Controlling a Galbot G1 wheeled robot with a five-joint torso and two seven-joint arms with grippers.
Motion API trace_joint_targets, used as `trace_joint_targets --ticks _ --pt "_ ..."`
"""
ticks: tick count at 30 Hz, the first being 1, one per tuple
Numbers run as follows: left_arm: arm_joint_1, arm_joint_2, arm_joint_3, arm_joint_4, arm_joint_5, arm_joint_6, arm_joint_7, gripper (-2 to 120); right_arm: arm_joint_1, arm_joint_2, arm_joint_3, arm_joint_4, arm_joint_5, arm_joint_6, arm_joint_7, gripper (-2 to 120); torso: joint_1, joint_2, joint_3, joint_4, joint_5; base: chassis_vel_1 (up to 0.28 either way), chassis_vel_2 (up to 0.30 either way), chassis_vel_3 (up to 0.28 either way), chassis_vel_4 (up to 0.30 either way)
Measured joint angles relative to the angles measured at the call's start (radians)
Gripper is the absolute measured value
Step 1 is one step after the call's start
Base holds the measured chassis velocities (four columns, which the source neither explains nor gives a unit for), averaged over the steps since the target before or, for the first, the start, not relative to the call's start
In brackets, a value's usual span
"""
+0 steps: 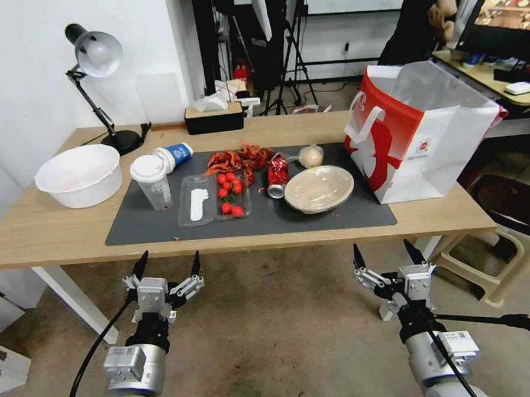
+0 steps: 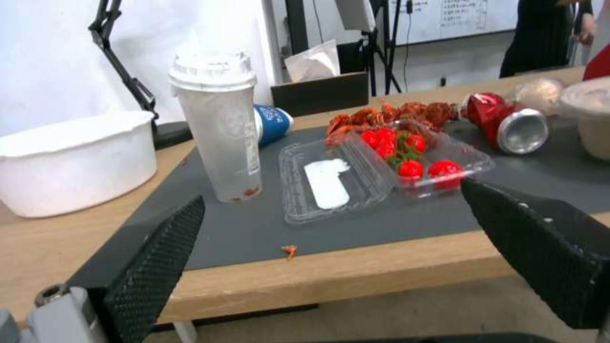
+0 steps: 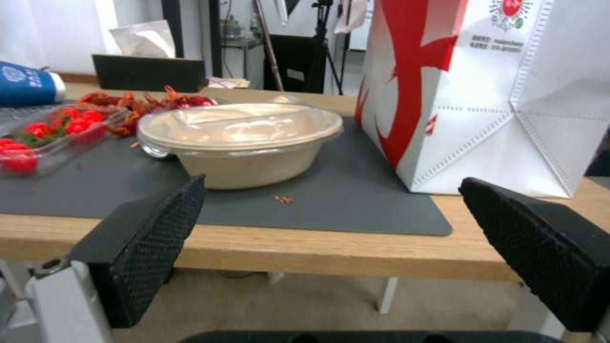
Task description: Pick up the trash from the table and place it into the takeout bag.
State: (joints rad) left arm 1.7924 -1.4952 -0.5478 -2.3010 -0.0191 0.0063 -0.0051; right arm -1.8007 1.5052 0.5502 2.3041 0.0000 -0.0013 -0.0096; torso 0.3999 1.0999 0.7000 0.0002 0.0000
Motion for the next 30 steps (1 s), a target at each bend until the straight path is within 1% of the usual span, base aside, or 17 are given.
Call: trace_joint_targets --ticks 1,3,4,6,7,8,9,10,12,13,15,20,30 --pt "-0.007 0.005 0.002 -0.003 -0.016 0.007 -0.005 100 -0.002 0.007 0.002 0.006 0.0 -0.002 -0.013 100 0.0 0.0 0.0 0.0003 -0.0001 0.0 0.0 0.0 0.0" --pt "-0.043 0.026 0.014 -0.021 -0.097 0.045 -0.03 100 -0.016 0.068 0.013 0.061 -0.005 -0.021 -0.12 100 0.0 0.0 0.0 -0.0004 -0.0003 0.0 0.0 0.0 0.0" --pt "-0.043 0.026 0.014 -0.021 -0.097 0.045 -0.03 100 -0.016 0.068 0.013 0.061 -0.005 -0.021 -0.12 100 0.0 0.0 0.0 -0.0004 -0.0003 0.0 0.0 0.0 0.0" --pt "-0.073 0.046 0.024 -0.036 -0.166 0.077 -0.052 100 -0.022 0.098 0.018 0.087 -0.005 -0.033 -0.17 100 0.0 0.0 0.0 -0.0004 -0.0006 0.0 0.0 0.0 0.0" --pt "-0.083 0.053 0.027 -0.041 -0.19 0.089 -0.059 100 -0.022 0.102 0.019 0.089 -0.001 -0.038 -0.171 100 0.0 0.0 0.0 -0.0002 -0.0003 0.0 0.0 0.0 0.0" --pt "-0.083 0.053 0.027 -0.041 -0.19 0.089 -0.059 100 -0.022 0.102 0.019 0.089 -0.001 -0.038 -0.171 100 0.0 0.0 0.0 -0.0002 -0.0003 0.0 0.0 0.0 0.0" --pt "-0.098 0.062 0.032 -0.049 -0.225 0.105 -0.07 100 -0.022 0.102 0.02 0.09 0.003 -0.043 -0.171 100 0.0 0.0 0.0 -0.0002 -0.0001 0.0 0.0 0.0 0.0" --pt "-0.126 0.08 0.042 -0.063 -0.291 0.135 -0.09 100 -0.022 0.102 0.02 0.092 0.005 -0.049 -0.17 100 0.0 0.0 0.0 -0.0002 -0.0001 0.0 0.0 0.0 0.0" --pt "-0.151 0.095 0.051 -0.075 -0.346 0.162 -0.107 100 -0.022 0.103 0.021 0.092 0.005 -0.053 -0.169 100 0.0 0.0 0.0 -0.0002 0.0 0.0 0.0 0.0 0.0" --pt "-0.151 0.095 0.051 -0.075 -0.346 0.162 -0.107 100 -0.022 0.103 0.021 0.092 0.005 -0.053 -0.169 100 0.0 0.0 0.0 -0.0002 0.0 0.0 0.0 0.0 0.0" --pt "-0.168 0.11 0.065 -0.083 -0.404 0.219 -0.127 100 -0.021 0.103 0.024 0.093 0.006 -0.057 -0.166 100 0.0 0.0 0.0 -0.0003 -0.0004 0.0 0.0 0.0 0.0" --pt "-0.166 0.112 0.065 -0.084 -0.411 0.235 -0.126 100 -0.022 0.103 0.027 0.095 0.004 -0.063 -0.164 100 0.0 0.0 0.0 -0.0001 0.0 0.0 0.0 0.0 0.0" --pt "-0.16 0.11 0.064 -0.078 -0.391 0.233 -0.117 100 -0.021 0.106 0.03 0.095 0.002 -0.066 -0.157 100 0.0 0.0 0.0 -0.0001 0.0 0.0 0.0 0.0 0.0"
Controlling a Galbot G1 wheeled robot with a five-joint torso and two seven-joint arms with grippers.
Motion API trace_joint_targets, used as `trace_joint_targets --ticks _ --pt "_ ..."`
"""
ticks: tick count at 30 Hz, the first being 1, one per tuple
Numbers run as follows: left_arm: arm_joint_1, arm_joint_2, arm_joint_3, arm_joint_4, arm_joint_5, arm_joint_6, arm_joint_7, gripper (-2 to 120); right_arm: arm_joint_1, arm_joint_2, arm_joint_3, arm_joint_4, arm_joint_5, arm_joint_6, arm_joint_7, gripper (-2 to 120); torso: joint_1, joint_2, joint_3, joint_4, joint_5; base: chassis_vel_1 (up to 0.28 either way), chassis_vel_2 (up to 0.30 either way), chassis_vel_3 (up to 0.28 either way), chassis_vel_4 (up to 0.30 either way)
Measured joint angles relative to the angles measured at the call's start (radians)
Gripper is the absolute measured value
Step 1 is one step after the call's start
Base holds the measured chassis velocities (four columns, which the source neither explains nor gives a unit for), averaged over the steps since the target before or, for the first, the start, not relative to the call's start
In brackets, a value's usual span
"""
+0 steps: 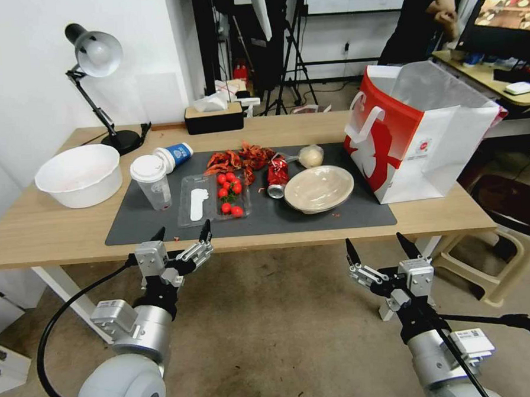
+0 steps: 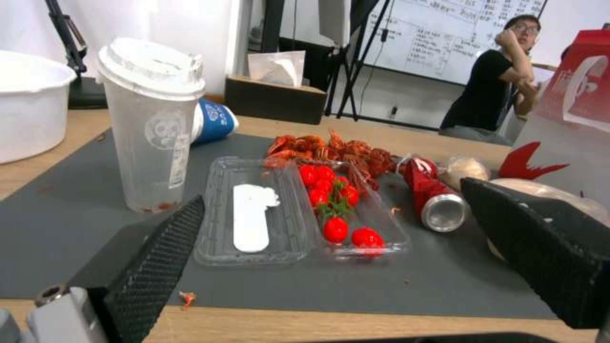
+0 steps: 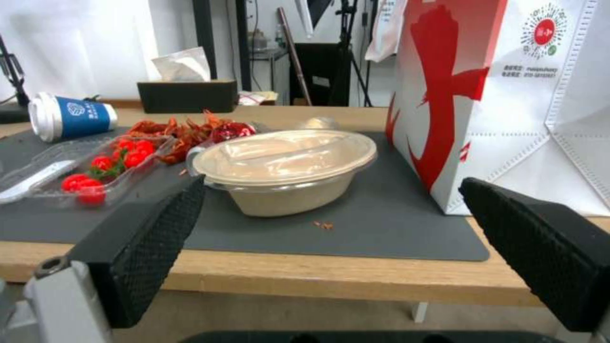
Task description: Pick up the trash from the table and place it into the takeout bag.
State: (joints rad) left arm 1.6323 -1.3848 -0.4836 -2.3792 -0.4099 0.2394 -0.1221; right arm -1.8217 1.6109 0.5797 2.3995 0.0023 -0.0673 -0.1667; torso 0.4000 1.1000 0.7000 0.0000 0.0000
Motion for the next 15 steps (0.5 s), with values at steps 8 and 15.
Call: trace_joint_targets --ticks 8,15 --pt "0.002 0.002 -0.007 0.013 0.012 -0.005 0.013 100 0.026 -0.001 0.006 -0.004 0.053 -0.028 0.014 100 0.0 0.0 0.0 0.0 0.0001 0.0 0.0 0.0 0.0" --pt "0.003 0.004 -0.014 0.038 0.027 -0.016 0.016 100 0.113 -0.002 -0.006 -0.014 0.352 -0.12 0.108 100 0.0 0.0 0.0 -0.0001 -0.0001 0.0 0.0 0.0 0.0"
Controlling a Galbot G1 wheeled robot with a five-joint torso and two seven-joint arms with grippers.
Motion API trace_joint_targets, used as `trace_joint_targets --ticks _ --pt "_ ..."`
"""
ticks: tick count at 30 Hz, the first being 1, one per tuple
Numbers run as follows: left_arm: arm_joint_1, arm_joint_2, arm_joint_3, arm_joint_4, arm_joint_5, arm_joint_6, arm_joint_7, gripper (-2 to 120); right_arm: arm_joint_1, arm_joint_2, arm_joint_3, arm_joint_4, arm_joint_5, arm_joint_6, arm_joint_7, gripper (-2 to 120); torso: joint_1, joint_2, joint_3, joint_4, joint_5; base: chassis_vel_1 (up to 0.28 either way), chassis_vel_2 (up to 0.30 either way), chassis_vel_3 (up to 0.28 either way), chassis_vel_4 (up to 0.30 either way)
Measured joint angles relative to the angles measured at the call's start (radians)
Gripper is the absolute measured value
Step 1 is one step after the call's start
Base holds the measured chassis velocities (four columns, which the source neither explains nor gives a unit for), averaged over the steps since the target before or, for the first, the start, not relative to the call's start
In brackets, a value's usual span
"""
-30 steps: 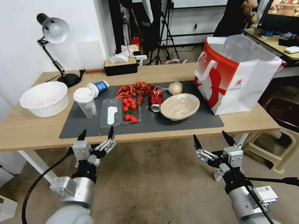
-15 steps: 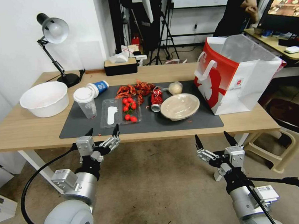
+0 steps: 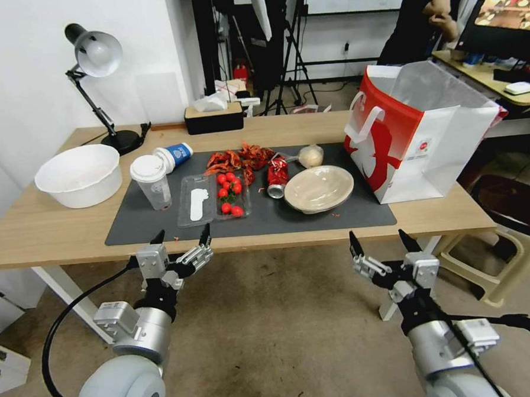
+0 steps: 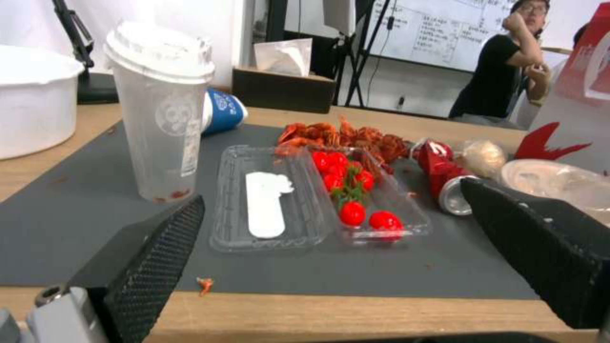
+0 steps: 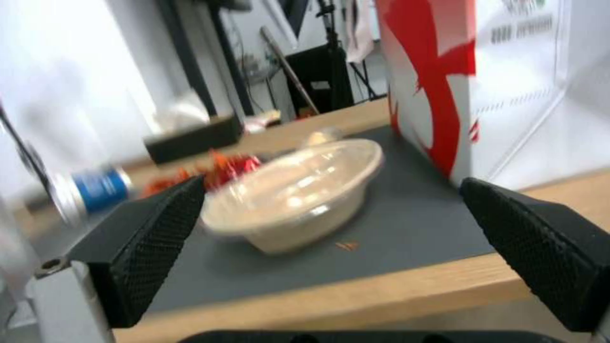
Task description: Pick up the trash from the table and place it into the takeout bag.
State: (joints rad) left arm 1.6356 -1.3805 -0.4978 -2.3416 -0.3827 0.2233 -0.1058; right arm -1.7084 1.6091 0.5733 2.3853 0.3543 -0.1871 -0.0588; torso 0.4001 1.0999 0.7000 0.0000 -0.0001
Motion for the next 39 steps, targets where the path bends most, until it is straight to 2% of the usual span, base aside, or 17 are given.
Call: trace_joint_targets --ticks 1,3,4,7,8,11,12,15,22,35,38,39 --pt "0.0 0.0 0.0 0.0 0.0 0.0 0.0 100 0.0 0.0 0.0 0.0 0.0 0.0 0.0 100 0.0 0.0 0.0 0.0 0.0 0.0 0.0 0.0 0.0" --pt "0.001 -0.001 -0.002 0.005 0.001 -0.003 0.002 100 0.069 -0.003 -0.01 -0.012 0.199 -0.059 0.081 100 0.0 0.0 0.0 0.0 0.0 0.0 0.0 0.0 0.0" --pt "0.001 -0.001 -0.002 0.005 0.001 -0.003 0.002 100 0.069 -0.003 -0.01 -0.012 0.199 -0.059 0.081 100 0.0 0.0 0.0 0.0 0.0 0.0 0.0 0.0 0.0" --pt "0.002 -0.001 -0.006 0.01 0.001 -0.004 0.002 100 0.165 -0.018 -0.032 -0.048 0.43 -0.112 0.181 100 0.0 0.0 0.0 0.0 0.0 0.0 0.0 0.0 0.0" --pt "0.002 -0.001 -0.006 0.01 0.001 -0.004 0.002 100 0.165 -0.018 -0.032 -0.048 0.43 -0.112 0.181 100 0.0 0.0 0.0 0.0 0.0 0.0 0.0 0.0 0.0" --pt "0.006 -0.002 -0.011 0.013 0.002 -0.007 0.002 100 0.267 -0.021 -0.064 -0.107 0.6 -0.147 0.318 100 0.0 0.0 0.0 0.0002 0.0 0.0 0.0 0.0 0.0" --pt "0.006 -0.002 -0.011 0.013 0.002 -0.007 0.002 100 0.267 -0.021 -0.064 -0.107 0.6 -0.147 0.318 100 0.0 0.0 0.0 0.0002 0.0 0.0 0.0 0.0 0.0" --pt "0.017 -0.003 -0.02 0.019 0.002 -0.029 0.005 100 0.361 -0.005 -0.096 -0.179 0.7 -0.165 0.484 100 0.0 0.0 0.0 0.0002 0.0 0.0 0.0 0.0 0.0" --pt "0.029 -0.003 -0.032 0.017 -0.001 -0.03 0.006 100 0.412 -0.002 -0.136 -0.257 0.717 -0.163 0.515 100 0.0 0.0 0.0 0.0 0.0001 0.0 0.0 0.0 0.0" --pt "0.034 -0.008 -0.028 0.017 -0.001 -0.033 0.004 100 0.439 -0.001 -0.161 -0.289 0.718 -0.158 0.514 100 0.0 0.0 0.0 0.0001 0.0001 0.0 0.0 0.0 0.0" --pt "0.036 -0.008 -0.028 0.017 -0.001 -0.034 0.004 100 0.443 -0.001 -0.161 -0.292 0.722 -0.157 0.515 93 0.0 0.0 0.0 0.0 0.0 0.0 0.0 0.0 0.0" --pt "0.037 -0.008 -0.028 0.017 -0.001 -0.034 0.004 100 0.449 -0.001 -0.161 -0.297 0.735 -0.154 0.516 88 0.0 0.0 0.0 0.0 0.0 0.0 0.0 0.0 0.0"
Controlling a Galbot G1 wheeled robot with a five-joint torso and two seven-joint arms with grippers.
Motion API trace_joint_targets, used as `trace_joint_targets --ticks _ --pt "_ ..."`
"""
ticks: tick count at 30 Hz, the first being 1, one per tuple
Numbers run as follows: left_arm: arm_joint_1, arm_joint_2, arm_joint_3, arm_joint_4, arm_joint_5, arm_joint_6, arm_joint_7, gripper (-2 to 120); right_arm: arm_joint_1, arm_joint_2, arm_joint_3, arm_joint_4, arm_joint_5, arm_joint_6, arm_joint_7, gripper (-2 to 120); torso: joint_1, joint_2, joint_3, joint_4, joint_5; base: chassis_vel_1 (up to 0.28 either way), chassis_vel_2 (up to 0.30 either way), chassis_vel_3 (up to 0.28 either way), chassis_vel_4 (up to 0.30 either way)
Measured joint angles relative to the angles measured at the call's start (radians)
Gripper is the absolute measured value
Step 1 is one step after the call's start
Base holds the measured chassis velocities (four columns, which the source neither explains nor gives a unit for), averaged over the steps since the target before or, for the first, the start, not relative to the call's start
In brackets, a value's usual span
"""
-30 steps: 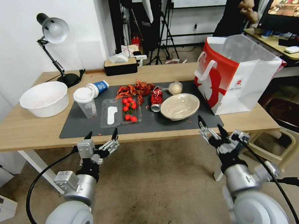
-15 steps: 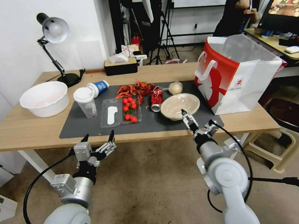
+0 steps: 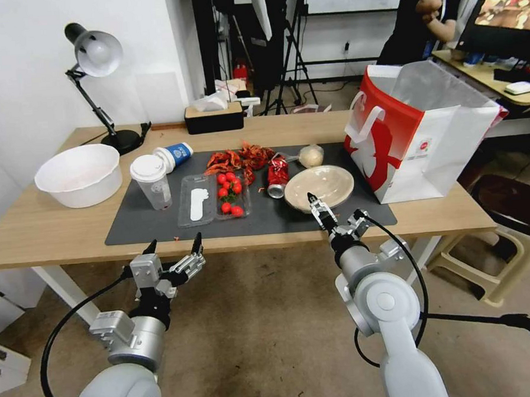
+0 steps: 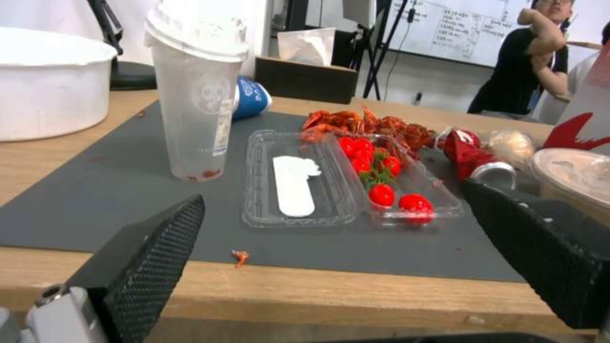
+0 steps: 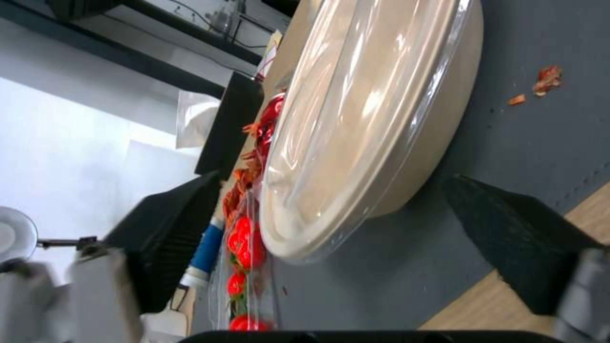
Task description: Pick up the trash from the table and place it into the takeout bag.
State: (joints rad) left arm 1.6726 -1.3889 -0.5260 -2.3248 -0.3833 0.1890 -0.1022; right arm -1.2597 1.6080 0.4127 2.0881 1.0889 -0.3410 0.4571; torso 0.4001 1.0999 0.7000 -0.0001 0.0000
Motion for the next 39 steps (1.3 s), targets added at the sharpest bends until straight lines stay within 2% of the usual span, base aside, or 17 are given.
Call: trace_joint_targets --ticks 7,8,9,11,14,15,18,19,22,24,25,36,39 --pt "0.007 -0.003 -0.002 -0.001 0.0 -0.005 -0.002 100 0.023 0.0 0.008 -0.016 0.05 0.006 0.02 71 0.0 0.0 0.0 0.0001 0.0001 0.0 0.0 0.0 0.0" --pt "0.012 -0.006 -0.003 -0.003 0.0 -0.008 -0.002 100 0.027 0.0 0.009 -0.017 0.06 0.007 0.025 61 0.0 0.0 0.0 0.0 0.0 0.0 0.0 0.0 0.0" --pt "0.015 -0.007 -0.003 -0.004 0.001 -0.017 -0.002 100 0.029 0.0 0.01 -0.018 0.067 0.008 0.028 57 0.0 0.0 0.0 0.0001 0.0 0.0 0.0 0.0 0.0" --pt "0.016 -0.007 -0.003 -0.004 0.001 -0.02 -0.002 100 0.031 0.0 0.01 -0.018 0.07 0.008 0.03 53 0.0 0.0 0.0 0.0001 0.0 0.0 0.0 0.0 0.0" --pt "0.022 -0.008 -0.005 -0.009 0.001 -0.023 -0.001 100 0.035 0.0 0.013 -0.018 0.089 0.01 0.045 39 0.0 0.0 0.0 0.0 0.0 0.0 0.0 0.0 0.0" --pt "0.022 -0.008 -0.005 -0.009 0.001 -0.023 -0.001 100 0.035 0.0 0.013 -0.018 0.089 0.01 0.045 39 0.0 0.0 0.0 0.0 0.0 0.0 0.0 0.0 0.0" --pt "0.023 -0.007 -0.005 -0.011 0.002 -0.023 -0.001 100 0.034 0.0 0.022 -0.018 0.098 0.01 0.046 25 0.0 0.0 0.0 0.0 0.0 0.0 0.0 0.0 0.0" --pt "0.023 -0.007 -0.005 -0.011 0.002 -0.023 -0.001 100 0.034 0.0 0.022 -0.018 0.098 0.01 0.046 25 0.0 0.0 0.0 0.0 0.0 0.0 0.0 0.0 0.0" --pt "0.023 -0.008 -0.004 -0.011 0.003 -0.023 0.0 100 0.031 0.0 0.026 -0.014 0.1 0.01 0.044 10 0.0 0.0 0.0 0.0001 0.0001 0.0 0.0 0.0 0.0" --pt "0.023 -0.008 -0.004 -0.011 0.003 -0.023 0.0 100 0.03 0.0 0.027 -0.013 0.1 0.01 0.044 8 0.0 0.0 0.0 0.0001 0.0 0.0 0.0 0.0 0.0" --pt "0.023 -0.008 -0.004 -0.011 0.003 -0.023 0.0 100 0.029 0.0 0.029 -0.01 0.101 0.01 0.043 2 0.0 0.0 0.0 0.0001 0.0 0.0 0.0 0.0 0.0" --pt "0.022 -0.008 0.0 -0.01 0.003 -0.025 -0.002 100 -0.001 0.0 0.044 0.032 0.072 0.011 0.025 0 0.0 0.0 0.0 0.0001 0.0 0.0 0.0 0.0 0.0" --pt "0.021 -0.007 0.001 -0.01 0.003 -0.026 -0.003 100 -0.029 -0.001 0.047 0.067 -0.017 -0.001 -0.032 0 0.0 0.0 0.0 0.0001 0.0002 0.0 0.0 0.0 0.0"
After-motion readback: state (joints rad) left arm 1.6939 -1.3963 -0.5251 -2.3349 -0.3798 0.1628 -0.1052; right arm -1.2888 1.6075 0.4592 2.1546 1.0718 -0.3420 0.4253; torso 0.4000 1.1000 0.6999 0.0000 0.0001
